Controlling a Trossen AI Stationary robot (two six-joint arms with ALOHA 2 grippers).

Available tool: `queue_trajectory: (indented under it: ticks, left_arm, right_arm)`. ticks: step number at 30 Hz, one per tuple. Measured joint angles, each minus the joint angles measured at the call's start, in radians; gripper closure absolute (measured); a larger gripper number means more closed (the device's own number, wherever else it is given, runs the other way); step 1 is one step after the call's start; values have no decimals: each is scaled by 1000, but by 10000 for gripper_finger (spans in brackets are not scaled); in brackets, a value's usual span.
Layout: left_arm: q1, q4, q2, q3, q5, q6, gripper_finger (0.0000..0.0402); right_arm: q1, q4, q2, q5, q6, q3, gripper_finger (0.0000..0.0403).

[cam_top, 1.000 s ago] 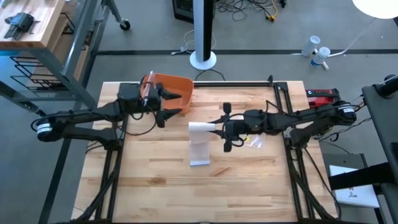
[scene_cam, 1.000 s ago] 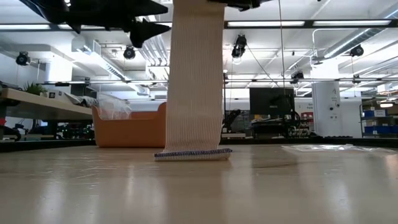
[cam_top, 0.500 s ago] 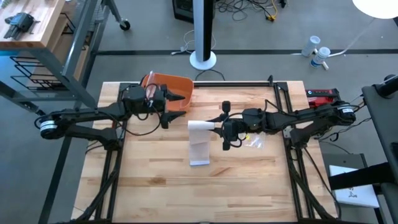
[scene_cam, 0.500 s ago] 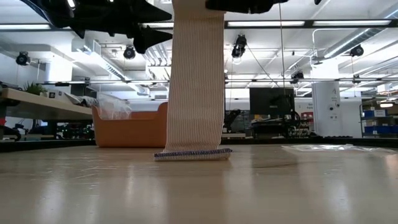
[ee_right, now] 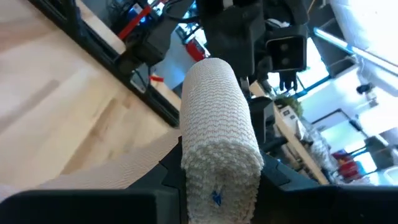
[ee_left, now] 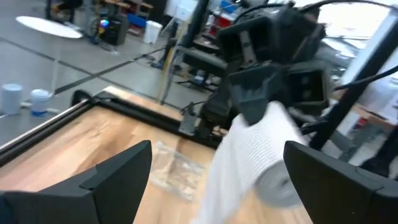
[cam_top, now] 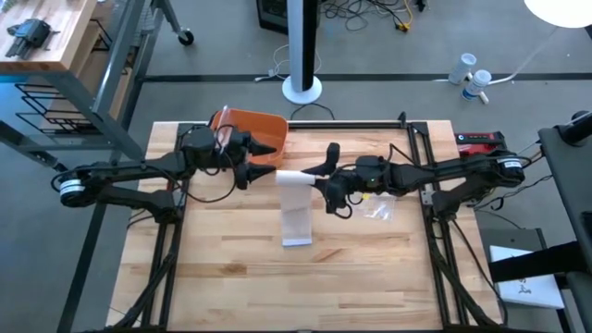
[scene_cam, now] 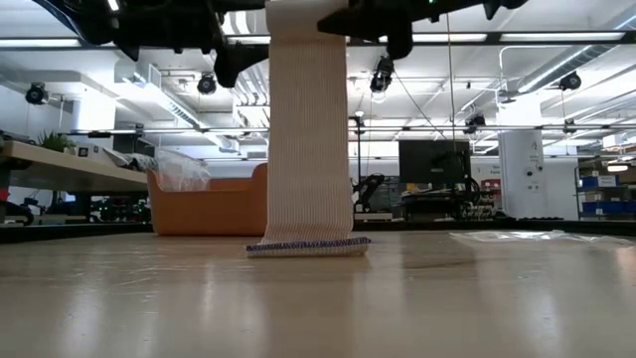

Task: Roll bandage
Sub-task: Roll the white bandage

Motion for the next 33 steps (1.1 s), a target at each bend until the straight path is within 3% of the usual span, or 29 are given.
queue_trajectory:
  ticks: [17,33]
  left_arm:
    - [0,38,11,0,98,-86,47]
    - [-1,54,25,0,186,-118,47]
  right_arm:
    - [-2,144,73,43,-573,6,314]
    - [-16,292,158,71,-968,6,314]
